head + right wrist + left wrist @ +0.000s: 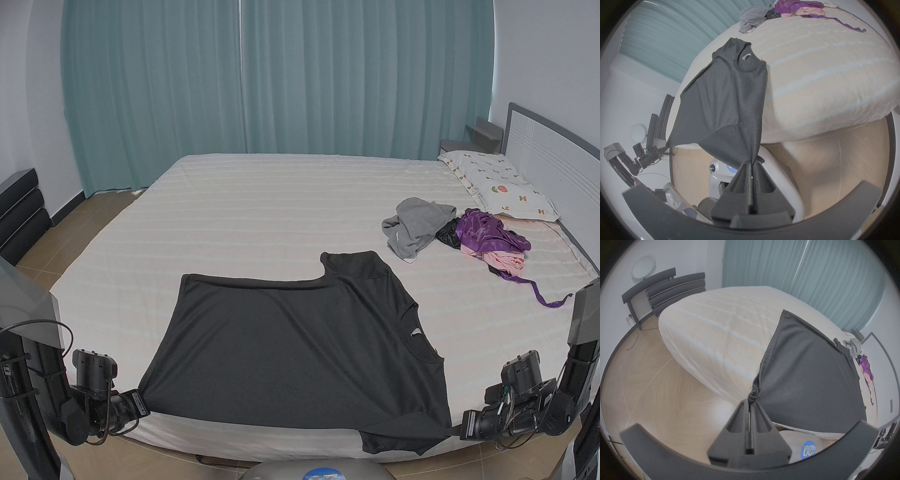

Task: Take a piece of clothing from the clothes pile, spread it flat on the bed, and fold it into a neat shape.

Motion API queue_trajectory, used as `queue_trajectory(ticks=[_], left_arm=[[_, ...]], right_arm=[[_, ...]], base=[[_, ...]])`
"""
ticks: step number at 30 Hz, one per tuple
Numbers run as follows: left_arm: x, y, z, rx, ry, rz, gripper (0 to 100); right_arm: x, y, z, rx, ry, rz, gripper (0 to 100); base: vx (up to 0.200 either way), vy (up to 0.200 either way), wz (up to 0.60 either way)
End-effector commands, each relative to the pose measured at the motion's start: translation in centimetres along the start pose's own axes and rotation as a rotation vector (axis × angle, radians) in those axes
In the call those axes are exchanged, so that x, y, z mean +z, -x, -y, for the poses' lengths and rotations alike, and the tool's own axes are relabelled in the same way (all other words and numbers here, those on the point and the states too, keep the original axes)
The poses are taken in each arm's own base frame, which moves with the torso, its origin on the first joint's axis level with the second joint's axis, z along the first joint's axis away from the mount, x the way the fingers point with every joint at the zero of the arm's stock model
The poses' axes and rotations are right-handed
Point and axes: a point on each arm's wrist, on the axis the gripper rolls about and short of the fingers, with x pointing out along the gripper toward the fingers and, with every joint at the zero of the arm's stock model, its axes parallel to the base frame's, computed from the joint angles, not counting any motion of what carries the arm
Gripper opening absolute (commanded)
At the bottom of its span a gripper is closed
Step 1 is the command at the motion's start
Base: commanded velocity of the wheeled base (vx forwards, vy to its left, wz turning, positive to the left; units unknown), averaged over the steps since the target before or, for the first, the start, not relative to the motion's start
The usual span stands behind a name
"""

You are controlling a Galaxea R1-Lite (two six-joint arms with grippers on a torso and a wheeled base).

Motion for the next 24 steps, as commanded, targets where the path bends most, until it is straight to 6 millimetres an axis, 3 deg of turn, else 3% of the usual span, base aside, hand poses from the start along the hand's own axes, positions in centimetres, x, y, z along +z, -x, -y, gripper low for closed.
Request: queue_trajectory(ticks=[1, 7, 24], left_arm=[[-0.7, 0.6, -0.4, 0.014, -0.019, -0.023, 0], [-1.3, 0.7, -0.7, 0.043, -0.05, -0.089, 0], [-2.1, 4.1, -1.4, 0.083, -0.201, -0.215, 0]], right_arm=[[-0.6, 0.8, -0.3, -0.001, 0.023, -0.007, 0], [-1.1, 1.3, -0.7, -0.059, 0.06, 0.002, 0], [-1.9, 3.0, -1.0, -0.09, 0.075, -0.007, 0]], base=[[0.0, 0.0, 0.0], [0.0, 0.0, 0.0], [0.0, 0.0, 0.0]])
